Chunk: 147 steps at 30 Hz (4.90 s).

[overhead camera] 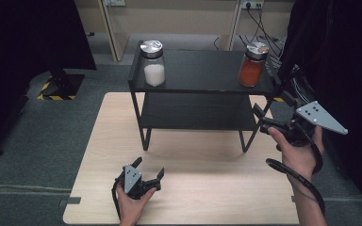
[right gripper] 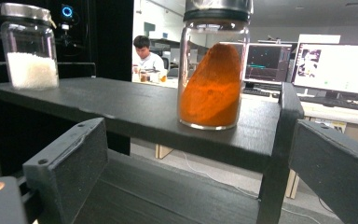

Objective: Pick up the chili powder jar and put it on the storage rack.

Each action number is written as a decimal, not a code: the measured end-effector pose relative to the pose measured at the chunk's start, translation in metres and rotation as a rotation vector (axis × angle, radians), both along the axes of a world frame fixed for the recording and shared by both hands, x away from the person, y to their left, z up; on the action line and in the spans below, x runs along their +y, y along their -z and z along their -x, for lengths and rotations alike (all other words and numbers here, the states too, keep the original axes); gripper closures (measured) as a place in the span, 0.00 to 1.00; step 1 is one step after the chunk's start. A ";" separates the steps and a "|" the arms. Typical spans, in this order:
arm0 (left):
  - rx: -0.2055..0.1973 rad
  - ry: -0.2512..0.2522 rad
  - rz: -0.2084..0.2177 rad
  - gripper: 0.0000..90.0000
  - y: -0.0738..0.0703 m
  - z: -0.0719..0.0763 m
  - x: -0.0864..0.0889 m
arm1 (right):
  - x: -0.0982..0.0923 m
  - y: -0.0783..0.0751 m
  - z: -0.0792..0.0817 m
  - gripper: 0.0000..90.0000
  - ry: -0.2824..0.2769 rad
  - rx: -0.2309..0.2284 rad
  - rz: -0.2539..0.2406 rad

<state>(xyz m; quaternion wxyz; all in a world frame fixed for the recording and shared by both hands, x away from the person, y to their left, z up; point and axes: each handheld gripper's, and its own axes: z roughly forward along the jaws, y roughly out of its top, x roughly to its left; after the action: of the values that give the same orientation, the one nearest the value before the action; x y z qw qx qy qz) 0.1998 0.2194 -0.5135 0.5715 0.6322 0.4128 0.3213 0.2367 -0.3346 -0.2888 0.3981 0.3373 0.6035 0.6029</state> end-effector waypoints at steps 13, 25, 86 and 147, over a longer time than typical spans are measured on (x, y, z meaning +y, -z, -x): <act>0.000 0.001 0.001 0.04 0.000 0.000 0.000 | -0.004 0.022 0.009 0.05 -0.006 0.026 0.012; -0.002 0.000 0.004 0.04 0.001 0.000 -0.001 | -0.006 0.043 0.014 0.05 -0.004 0.058 0.021; -0.002 0.000 0.001 0.04 0.000 0.000 -0.001 | -0.003 0.153 0.030 0.05 0.027 0.208 0.049; 0.001 0.000 0.004 0.04 0.000 0.000 -0.001 | 0.002 0.202 0.037 0.05 -0.013 0.278 0.090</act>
<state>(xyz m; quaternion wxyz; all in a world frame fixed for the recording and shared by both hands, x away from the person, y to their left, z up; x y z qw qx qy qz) 0.1999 0.2185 -0.5138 0.5727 0.6311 0.4139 0.3202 0.2001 -0.3323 -0.4910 0.3215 0.3955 0.6816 0.5250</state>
